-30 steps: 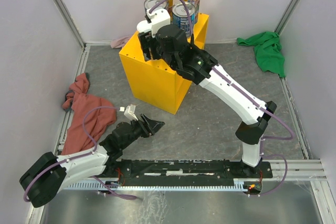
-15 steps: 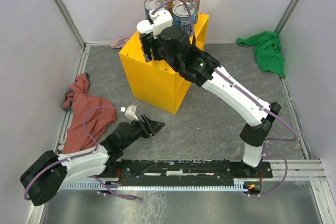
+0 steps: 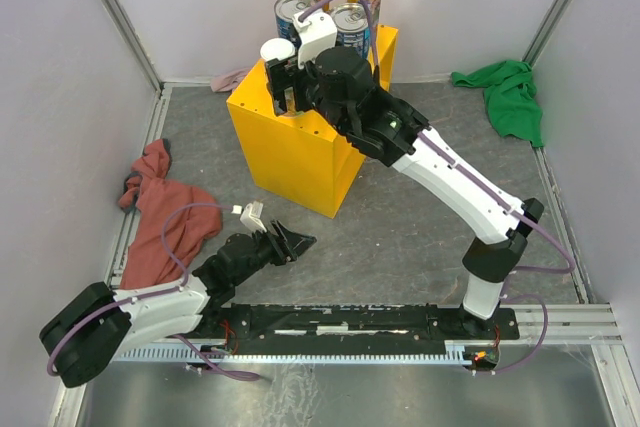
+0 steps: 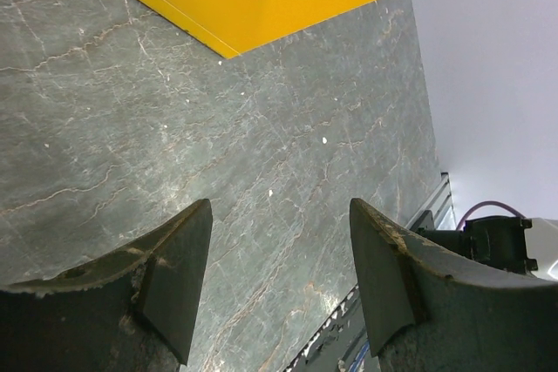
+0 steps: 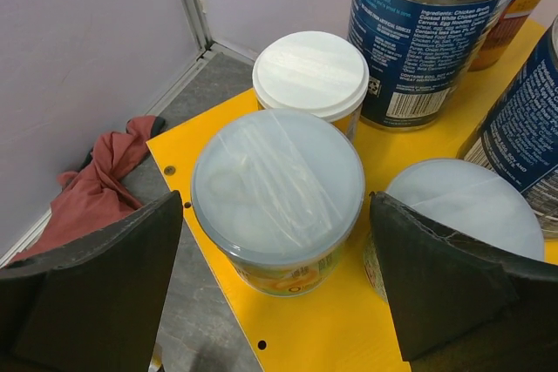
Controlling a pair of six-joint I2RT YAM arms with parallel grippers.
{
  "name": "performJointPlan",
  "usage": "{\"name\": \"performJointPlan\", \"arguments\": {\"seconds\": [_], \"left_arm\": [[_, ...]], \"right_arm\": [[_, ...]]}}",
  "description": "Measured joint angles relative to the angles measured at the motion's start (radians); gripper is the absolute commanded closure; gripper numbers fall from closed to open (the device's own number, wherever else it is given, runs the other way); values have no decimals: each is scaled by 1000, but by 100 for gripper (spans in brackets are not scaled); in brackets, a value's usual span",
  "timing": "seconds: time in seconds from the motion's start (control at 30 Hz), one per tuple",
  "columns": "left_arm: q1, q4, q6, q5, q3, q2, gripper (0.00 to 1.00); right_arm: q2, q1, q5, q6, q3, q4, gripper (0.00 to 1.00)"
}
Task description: Place and organize the canned foods onto the counter
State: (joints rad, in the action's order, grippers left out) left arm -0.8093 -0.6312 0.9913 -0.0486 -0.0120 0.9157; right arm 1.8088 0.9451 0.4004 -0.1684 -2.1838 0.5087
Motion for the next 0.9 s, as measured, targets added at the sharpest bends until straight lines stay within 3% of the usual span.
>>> {"name": "performJointPlan", "arguments": {"seconds": [0.57, 0.73, 0.9], "left_arm": [[-7, 2, 0, -2, 0, 0, 30], [-8, 8, 0, -12, 0, -2, 30], [-10, 6, 0, -28, 0, 39, 30]], "right_arm": [[-78, 84, 35, 42, 27, -12, 4], [-235, 124, 85, 64, 198, -64, 4], [-483, 135, 167, 64, 502, -147, 4]]}}
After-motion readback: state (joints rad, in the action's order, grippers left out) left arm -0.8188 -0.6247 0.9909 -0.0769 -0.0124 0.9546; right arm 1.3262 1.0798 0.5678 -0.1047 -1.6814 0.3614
